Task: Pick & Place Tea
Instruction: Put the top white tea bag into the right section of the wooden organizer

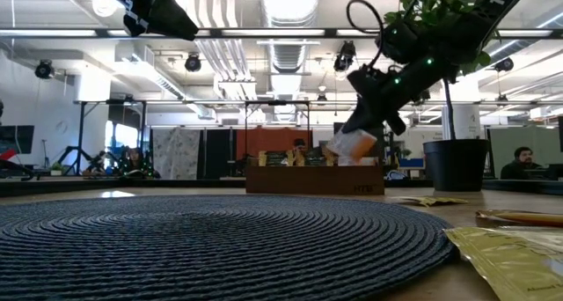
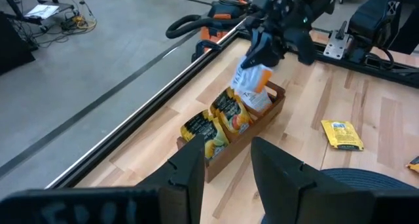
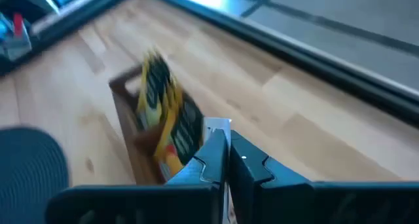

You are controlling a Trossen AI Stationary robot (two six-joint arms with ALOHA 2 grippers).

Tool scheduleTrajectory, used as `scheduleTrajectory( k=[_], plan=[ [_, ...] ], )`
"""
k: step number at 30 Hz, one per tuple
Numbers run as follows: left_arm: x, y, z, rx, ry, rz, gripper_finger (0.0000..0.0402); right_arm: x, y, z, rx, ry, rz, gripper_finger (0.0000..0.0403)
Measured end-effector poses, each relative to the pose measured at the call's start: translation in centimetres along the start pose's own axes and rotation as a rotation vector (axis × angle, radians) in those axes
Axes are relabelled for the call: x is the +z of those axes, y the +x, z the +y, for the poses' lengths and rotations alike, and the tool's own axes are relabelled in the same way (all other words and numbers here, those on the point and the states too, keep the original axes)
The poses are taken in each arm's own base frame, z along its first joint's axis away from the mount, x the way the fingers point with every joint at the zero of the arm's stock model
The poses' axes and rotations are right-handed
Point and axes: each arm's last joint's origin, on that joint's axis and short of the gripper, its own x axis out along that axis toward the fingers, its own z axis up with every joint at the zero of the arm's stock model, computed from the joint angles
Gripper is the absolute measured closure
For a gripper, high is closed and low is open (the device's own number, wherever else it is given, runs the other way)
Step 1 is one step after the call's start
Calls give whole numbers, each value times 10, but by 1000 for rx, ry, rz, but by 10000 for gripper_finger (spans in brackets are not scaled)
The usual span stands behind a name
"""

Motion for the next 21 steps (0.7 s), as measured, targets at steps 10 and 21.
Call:
scheduleTrajectory(
  k=[10,21],
  plan=[
    [0,0,0,0,-1,0,282,-2,-17,13,-103,126,-118,394],
    [0,0,0,0,-1,0,282,-41,-32,12,-4,271,-330,394]
  ],
)
